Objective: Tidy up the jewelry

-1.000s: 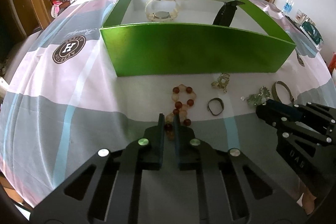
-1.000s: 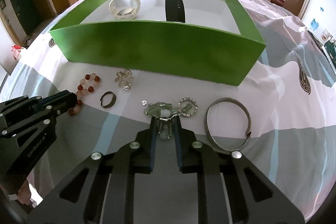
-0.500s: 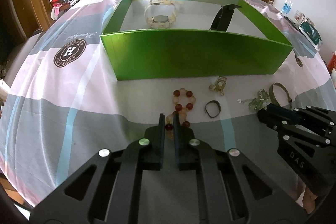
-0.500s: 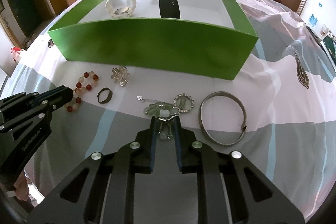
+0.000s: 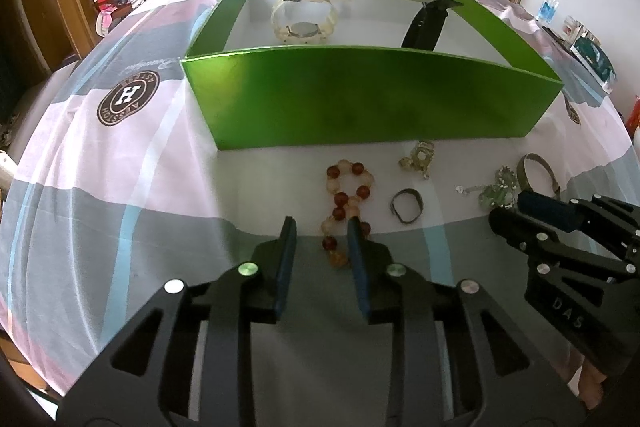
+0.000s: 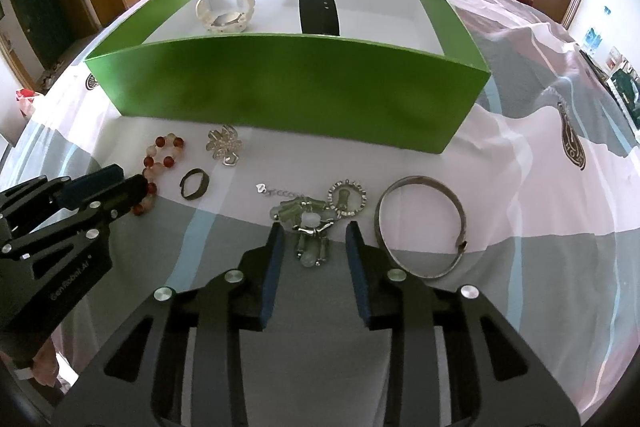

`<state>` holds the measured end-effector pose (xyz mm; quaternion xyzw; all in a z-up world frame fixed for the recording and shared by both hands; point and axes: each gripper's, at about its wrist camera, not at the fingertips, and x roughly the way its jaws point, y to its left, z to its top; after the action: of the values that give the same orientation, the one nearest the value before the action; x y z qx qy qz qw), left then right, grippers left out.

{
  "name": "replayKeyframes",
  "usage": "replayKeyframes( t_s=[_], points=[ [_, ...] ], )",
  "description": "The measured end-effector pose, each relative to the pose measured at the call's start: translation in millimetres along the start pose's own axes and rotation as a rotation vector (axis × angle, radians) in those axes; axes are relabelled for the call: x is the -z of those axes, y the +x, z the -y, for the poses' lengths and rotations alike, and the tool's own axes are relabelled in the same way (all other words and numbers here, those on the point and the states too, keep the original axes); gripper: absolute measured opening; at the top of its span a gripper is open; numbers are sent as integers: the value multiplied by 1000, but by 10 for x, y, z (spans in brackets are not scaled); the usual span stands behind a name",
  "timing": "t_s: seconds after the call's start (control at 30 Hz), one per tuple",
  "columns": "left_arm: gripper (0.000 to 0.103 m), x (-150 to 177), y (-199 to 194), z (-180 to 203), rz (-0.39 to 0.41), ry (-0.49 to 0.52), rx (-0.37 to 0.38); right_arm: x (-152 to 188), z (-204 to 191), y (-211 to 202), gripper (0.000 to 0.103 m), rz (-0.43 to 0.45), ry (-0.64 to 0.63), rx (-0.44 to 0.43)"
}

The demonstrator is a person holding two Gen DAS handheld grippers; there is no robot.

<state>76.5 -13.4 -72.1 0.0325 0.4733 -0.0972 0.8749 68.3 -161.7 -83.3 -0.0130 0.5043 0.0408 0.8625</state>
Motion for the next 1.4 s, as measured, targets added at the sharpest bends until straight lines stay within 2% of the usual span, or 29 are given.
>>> replayKeyframes(
  t_s=[0.07, 0.13, 0.3, 0.33, 0.37, 0.57, 0.7, 0.8, 0.9, 0.93, 1.03, 1.07, 1.2, 1.23, 1.37, 1.4],
  points=[
    [12, -1, 2, 8, 0, 3, 10, 3, -5, -3, 17, 6, -6, -10],
    [8, -6, 3, 11, 3, 7, 13, 12, -24, -12, 16, 9, -13, -3],
    [8, -26, -102, 19, 31, 13, 14, 15, -23, -75, 15, 27, -14, -3],
    [8, -38, -144, 14, 43, 12, 16, 10, -19, -118, 11, 38, -14, -3],
    [8, -46, -178, 11, 52, 12, 18, 6, -17, -155, 0, 47, -14, -5],
    [8, -96, -385, -19, 108, 5, 21, -16, 15, -415, 0, 126, -11, 11],
    [8, -107, -440, -98, 119, -15, 14, -24, 60, -490, 0, 141, 5, 17],
    [8, -132, -453, -157, 123, -29, 4, -31, 99, -474, 0, 134, 20, 15],
    [8, -129, -439, -186, 119, -38, 0, -35, 94, -343, 0, 89, 23, 1],
    [8, -126, -426, -191, 115, -40, 0, -29, 84, -304, 4, 74, 23, -4],
    [8, -118, -386, -194, 103, -41, 0, -12, 4, -164, 36, 39, 6, -14],
    [8, -113, -370, -190, 98, -40, 0, -10, -26, -134, 39, 39, -4, -12],
    [8, -109, -314, -171, 85, -35, -2, -21, -76, -20, 38, 19, -18, -2],
    [8, -105, -305, -169, 84, -36, -1, -18, -80, -5, 30, 19, -21, 5],
    [8, -114, -278, -165, 80, -38, 2, -14, -92, -11, 28, 26, -31, 8],
    [8, -123, -290, -162, 83, -36, 4, -14, -83, -43, 24, 33, -30, 7]
  ],
)
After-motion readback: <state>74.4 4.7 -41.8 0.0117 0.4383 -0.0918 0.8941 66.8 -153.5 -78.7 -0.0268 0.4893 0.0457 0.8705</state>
